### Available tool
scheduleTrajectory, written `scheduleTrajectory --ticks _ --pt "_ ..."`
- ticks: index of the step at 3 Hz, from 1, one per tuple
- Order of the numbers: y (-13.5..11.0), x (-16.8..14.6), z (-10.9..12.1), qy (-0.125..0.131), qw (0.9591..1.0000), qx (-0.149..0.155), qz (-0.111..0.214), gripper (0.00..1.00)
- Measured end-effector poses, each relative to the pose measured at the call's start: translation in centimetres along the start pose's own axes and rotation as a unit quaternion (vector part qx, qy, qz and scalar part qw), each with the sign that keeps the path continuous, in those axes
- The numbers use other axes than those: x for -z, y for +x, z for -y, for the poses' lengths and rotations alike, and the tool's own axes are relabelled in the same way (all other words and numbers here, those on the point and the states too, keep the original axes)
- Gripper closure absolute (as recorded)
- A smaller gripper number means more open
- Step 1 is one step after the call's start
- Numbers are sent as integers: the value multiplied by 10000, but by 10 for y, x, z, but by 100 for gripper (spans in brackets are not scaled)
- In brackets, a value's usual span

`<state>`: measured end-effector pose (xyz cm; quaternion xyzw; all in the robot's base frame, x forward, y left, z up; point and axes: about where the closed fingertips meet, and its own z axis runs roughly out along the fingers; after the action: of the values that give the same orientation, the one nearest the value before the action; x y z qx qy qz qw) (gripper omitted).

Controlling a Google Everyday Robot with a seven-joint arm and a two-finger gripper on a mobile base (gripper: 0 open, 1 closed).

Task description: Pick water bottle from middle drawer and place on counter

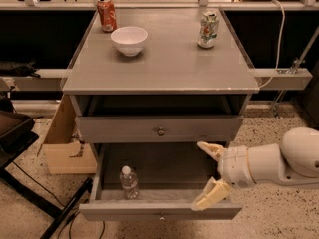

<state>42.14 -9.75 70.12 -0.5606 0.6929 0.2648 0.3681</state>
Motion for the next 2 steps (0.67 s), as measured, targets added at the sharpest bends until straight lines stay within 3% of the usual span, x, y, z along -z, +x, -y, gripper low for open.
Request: scheduleTrajectory --ticks 2 --pt "33 -112 34 -398 9964 -117 734 0"
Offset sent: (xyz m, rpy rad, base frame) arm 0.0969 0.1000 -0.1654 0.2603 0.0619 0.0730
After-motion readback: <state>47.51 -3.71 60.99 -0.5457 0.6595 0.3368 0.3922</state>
